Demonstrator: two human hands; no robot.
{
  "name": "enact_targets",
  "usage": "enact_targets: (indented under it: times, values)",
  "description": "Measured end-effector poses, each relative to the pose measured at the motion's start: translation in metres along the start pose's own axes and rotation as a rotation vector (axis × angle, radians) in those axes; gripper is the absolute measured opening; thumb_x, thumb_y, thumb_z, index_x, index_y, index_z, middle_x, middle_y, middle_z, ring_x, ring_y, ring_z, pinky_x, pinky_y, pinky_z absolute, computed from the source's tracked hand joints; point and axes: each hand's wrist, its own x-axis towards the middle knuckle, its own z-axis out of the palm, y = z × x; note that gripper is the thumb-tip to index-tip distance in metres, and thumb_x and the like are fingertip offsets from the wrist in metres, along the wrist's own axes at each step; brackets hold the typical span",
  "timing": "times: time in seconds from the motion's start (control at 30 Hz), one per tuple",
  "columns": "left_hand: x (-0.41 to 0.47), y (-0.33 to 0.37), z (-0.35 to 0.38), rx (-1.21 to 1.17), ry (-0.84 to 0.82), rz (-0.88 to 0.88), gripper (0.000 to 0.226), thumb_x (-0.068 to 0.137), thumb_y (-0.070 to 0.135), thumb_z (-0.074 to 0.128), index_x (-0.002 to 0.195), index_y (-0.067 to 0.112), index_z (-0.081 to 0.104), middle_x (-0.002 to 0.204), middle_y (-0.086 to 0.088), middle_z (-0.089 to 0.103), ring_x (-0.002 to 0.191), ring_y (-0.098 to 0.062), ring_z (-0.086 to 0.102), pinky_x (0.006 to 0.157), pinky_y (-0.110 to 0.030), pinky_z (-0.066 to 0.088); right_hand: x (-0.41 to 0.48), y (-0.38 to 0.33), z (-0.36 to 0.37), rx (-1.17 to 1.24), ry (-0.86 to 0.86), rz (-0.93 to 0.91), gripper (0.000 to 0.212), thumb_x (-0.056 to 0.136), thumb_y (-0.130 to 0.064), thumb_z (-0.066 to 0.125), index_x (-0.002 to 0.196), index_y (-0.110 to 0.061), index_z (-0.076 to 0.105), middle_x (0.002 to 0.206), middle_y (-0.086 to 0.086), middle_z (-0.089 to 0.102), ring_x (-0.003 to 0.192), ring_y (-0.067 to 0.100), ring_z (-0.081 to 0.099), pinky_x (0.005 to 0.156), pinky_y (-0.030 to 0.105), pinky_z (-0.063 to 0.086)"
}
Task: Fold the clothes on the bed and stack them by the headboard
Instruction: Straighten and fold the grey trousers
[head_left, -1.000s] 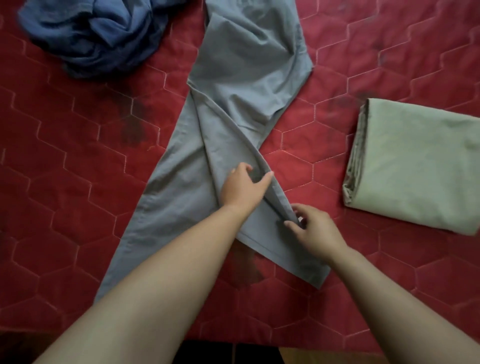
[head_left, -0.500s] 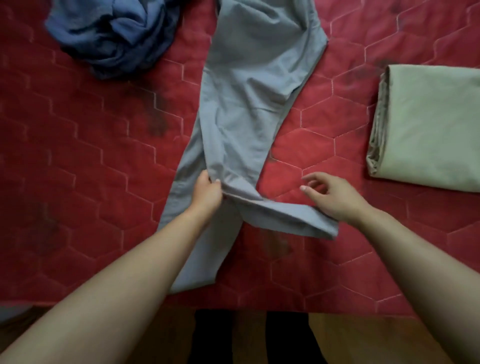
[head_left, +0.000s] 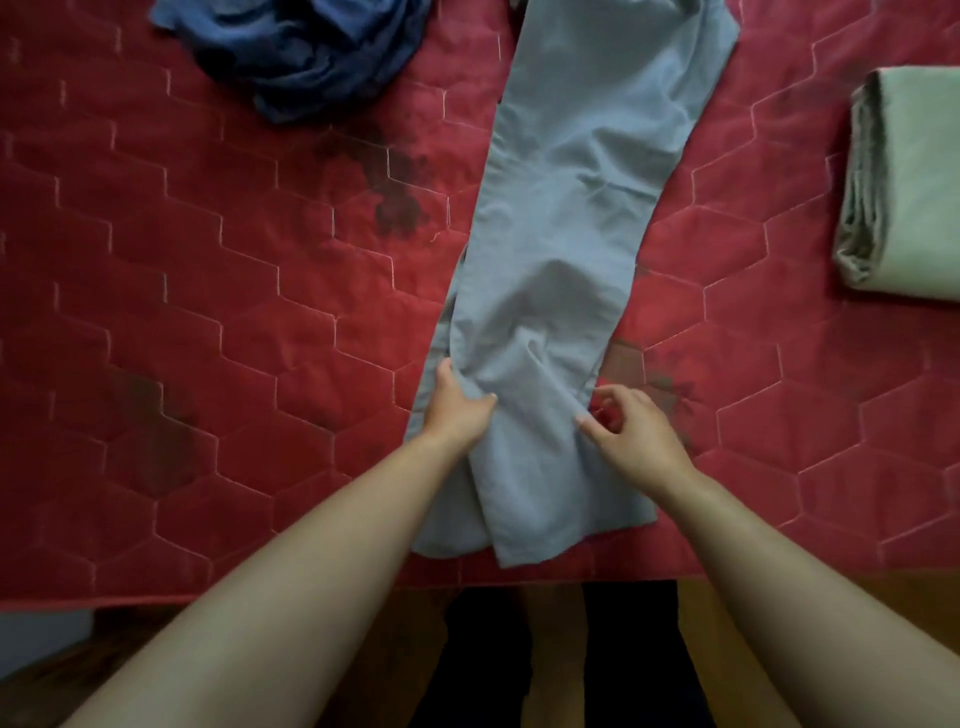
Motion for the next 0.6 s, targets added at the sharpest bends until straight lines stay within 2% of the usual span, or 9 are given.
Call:
enact_targets:
  times: [0.17, 0.23, 0.3, 0.37, 0.4, 0.5, 0.53, 0.6]
  values:
    - [-0.019, -0.039, -0.009, 0.055, -0.109, 0.008, 0.028, 0.09, 0.012, 0.05, 0.118, 0.01, 0.048, 0.114, -0.007, 0.062, 0.104, -0.022, 0.058, 0.087, -0.029, 0.045, -0.021, 0.003, 0.026, 0.072, 0.12, 0.09, 0.034, 0.084, -0.037, 0.063, 0.113, -0.018, 0.059, 0.105, 0.001, 0.063, 0.097, 0.02, 0.059, 0.076, 0.025, 0.039]
    - [-0.025, -0.05, -0.013, 0.021, -0.118, 0.08, 0.02, 0.093, 0.014, 0.047, 0.113, 0.011, 0.051, 0.112, -0.007, 0.063, 0.102, -0.021, 0.058, 0.087, -0.029, 0.045, -0.032, 0.0, 0.034, 0.073, 0.151, 0.104, 0.028, 0.084, -0.04, 0.062, 0.107, -0.025, 0.06, 0.094, -0.005, 0.065, 0.092, 0.019, 0.061, 0.072, 0.026, 0.04]
    - [-0.03, -0.055, -0.021, -0.023, -0.027, 0.205, 0.014, 0.095, 0.013, 0.044, 0.106, 0.017, 0.052, 0.104, 0.0, 0.062, 0.1, -0.021, 0.058, 0.078, -0.023, 0.04, -0.048, -0.005, 0.043, 0.066, 0.205, 0.092, 0.022, 0.08, -0.045, 0.064, 0.097, -0.032, 0.058, 0.081, -0.013, 0.062, 0.079, 0.015, 0.061, 0.068, 0.029, 0.044]
    - [-0.032, -0.06, -0.033, 0.007, 0.101, 0.276, 0.016, 0.096, 0.014, 0.041, 0.107, 0.016, 0.053, 0.102, 0.0, 0.062, 0.099, -0.023, 0.058, 0.072, -0.024, 0.036, -0.064, -0.012, 0.054, 0.058, 0.243, 0.079, 0.029, 0.075, -0.051, 0.066, 0.094, -0.032, 0.057, 0.075, -0.014, 0.061, 0.071, 0.011, 0.059, 0.064, 0.029, 0.045]
    - [-0.031, -0.064, -0.038, 0.078, 0.133, 0.276, 0.019, 0.096, 0.016, 0.042, 0.112, 0.014, 0.052, 0.107, -0.004, 0.062, 0.102, -0.026, 0.057, 0.076, -0.027, 0.038, -0.069, -0.014, 0.058, 0.048, 0.261, 0.075, 0.034, 0.074, -0.053, 0.066, 0.097, -0.03, 0.058, 0.078, -0.015, 0.061, 0.073, 0.011, 0.059, 0.064, 0.029, 0.045]
    - [-0.025, -0.079, -0.048, 0.547, 0.094, 0.203, 0.044, 0.092, 0.026, 0.052, 0.132, 0.01, 0.041, 0.13, -0.014, 0.043, 0.118, -0.034, 0.043, 0.097, -0.039, 0.037, -0.065, -0.016, 0.066, 0.046, 0.307, 0.113, 0.045, 0.078, -0.05, 0.066, 0.111, -0.022, 0.055, 0.107, -0.004, 0.056, 0.096, 0.017, 0.057, 0.075, 0.03, 0.044]
    - [-0.023, -0.083, -0.05, 0.64, 0.078, 0.186, 0.052, 0.09, 0.028, 0.054, 0.136, 0.011, 0.037, 0.133, -0.014, 0.036, 0.12, -0.035, 0.038, 0.1, -0.041, 0.034, -0.059, -0.017, 0.067, 0.071, 0.314, 0.144, 0.047, 0.079, -0.047, 0.066, 0.114, -0.019, 0.053, 0.112, 0.001, 0.052, 0.101, 0.021, 0.055, 0.079, 0.031, 0.043]
    - [-0.02, -0.084, -0.049, 0.668, 0.069, 0.194, 0.06, 0.091, 0.031, 0.054, 0.142, 0.013, 0.029, 0.136, -0.015, 0.03, 0.122, -0.036, 0.033, 0.105, -0.039, 0.028, -0.048, -0.021, 0.071, 0.139, 0.302, 0.192, 0.055, 0.081, -0.041, 0.066, 0.126, -0.016, 0.046, 0.119, 0.009, 0.048, 0.108, 0.027, 0.053, 0.084, 0.03, 0.04]
